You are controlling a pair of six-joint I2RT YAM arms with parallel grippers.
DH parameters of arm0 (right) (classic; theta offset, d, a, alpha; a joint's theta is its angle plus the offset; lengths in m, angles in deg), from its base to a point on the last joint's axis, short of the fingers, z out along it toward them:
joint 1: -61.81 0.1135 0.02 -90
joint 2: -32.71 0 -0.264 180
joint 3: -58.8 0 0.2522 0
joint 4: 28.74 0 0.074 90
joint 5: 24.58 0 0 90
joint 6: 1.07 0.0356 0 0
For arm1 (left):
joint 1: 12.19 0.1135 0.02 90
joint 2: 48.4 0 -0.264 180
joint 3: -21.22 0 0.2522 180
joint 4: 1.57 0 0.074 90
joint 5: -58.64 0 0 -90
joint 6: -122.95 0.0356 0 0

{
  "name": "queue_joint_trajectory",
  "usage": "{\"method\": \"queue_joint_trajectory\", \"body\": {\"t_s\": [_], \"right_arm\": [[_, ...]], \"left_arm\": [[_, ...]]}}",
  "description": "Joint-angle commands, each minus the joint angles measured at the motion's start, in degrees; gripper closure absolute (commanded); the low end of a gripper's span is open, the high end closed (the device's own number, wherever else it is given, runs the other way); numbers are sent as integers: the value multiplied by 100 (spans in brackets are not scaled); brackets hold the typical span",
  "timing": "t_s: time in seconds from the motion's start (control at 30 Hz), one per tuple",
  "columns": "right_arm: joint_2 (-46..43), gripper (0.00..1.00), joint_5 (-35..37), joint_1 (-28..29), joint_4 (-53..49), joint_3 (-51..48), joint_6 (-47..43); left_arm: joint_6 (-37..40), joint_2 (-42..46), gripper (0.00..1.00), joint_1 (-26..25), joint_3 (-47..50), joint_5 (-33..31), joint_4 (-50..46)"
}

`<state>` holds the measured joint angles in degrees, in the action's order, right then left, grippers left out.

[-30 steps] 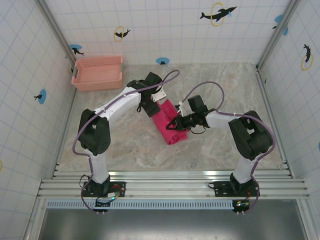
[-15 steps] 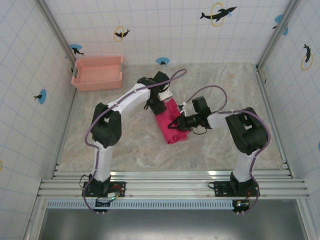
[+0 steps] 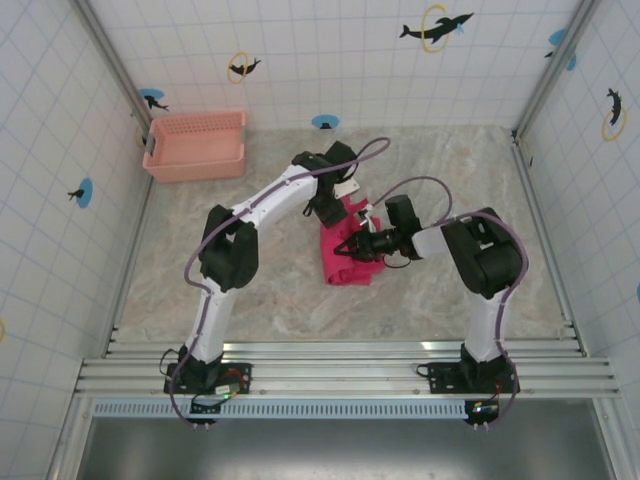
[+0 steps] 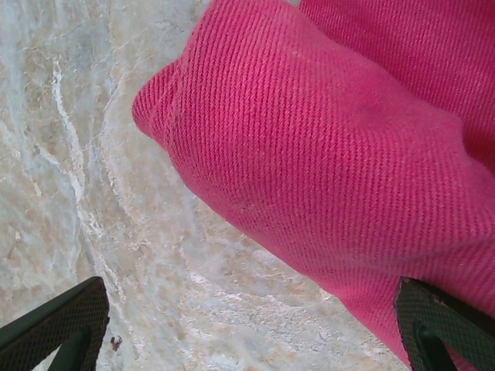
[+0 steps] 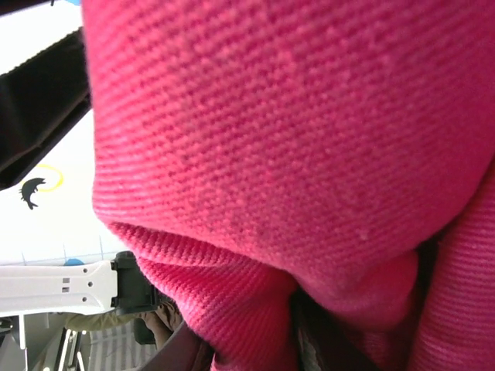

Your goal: Roll up the long pants

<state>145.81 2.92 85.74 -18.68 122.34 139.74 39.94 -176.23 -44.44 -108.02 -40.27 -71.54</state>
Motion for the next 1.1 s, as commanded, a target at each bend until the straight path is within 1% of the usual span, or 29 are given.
{"method": "queue_joint_trajectory", "body": {"t_s": [0.0, 0.1, 0.17, 0.23, 0.3, 0.4, 0.5, 0.6, 0.7, 0.73, 0.77, 0.87, 0.9, 0.97, 1.07], "right_arm": [[611, 76, 1100, 78, -668, -249, -12], [598, 76, 1065, 45, -687, -259, -33], [565, 76, 1060, 23, -702, -271, -47], [550, 76, 1038, -1, -747, -250, -77], [557, 76, 1038, 6, -808, -223, -134], [572, 75, 1038, 5, -782, -234, -125], [503, 69, 1062, 6, -801, -282, -141], [395, 67, 1108, 7, -834, -320, -133], [304, 65, 1132, 9, -900, -336, -132], [264, 62, 1188, 12, -964, -345, -157], [212, 57, 1244, 6, -1118, -331, -239], [-216, 44, 1663, -6, -1805, -334, -609], [-389, 41, 1804, -13, -2007, -352, -682], [-1042, 35, 2415, -12, -2809, -369, -1051], [-2171, 30, 3572, 103, -3908, -359, -1418]], "left_arm": [[-339, -135, 3, -292, -305, 746, -68], [-427, 23, 3, -322, -209, 553, -201], [-462, 309, 3, -323, 97, 406, 4], [-453, 530, 3, -319, 421, 396, 348], [-403, 532, 3, -316, 508, 475, 495], [-404, 100, 3, -312, 182, 647, 377], [-441, -491, 3, -330, -222, 995, 292], [-557, -1180, 3, -355, -601, 1255, 190], [-607, -1540, 3, -408, -765, 1336, 227], [-628, -1643, 3, -428, -820, 1339, 195], [-624, -1748, 3, -448, -895, 1330, 157], [-615, -1960, 3, -495, -980, 1272, 80], [-611, -1997, 3, -497, -973, 1258, 74], [-641, -2067, 3, -510, -957, 1260, 84], [-669, -2148, 3, -514, -1059, 1175, -7]]}}
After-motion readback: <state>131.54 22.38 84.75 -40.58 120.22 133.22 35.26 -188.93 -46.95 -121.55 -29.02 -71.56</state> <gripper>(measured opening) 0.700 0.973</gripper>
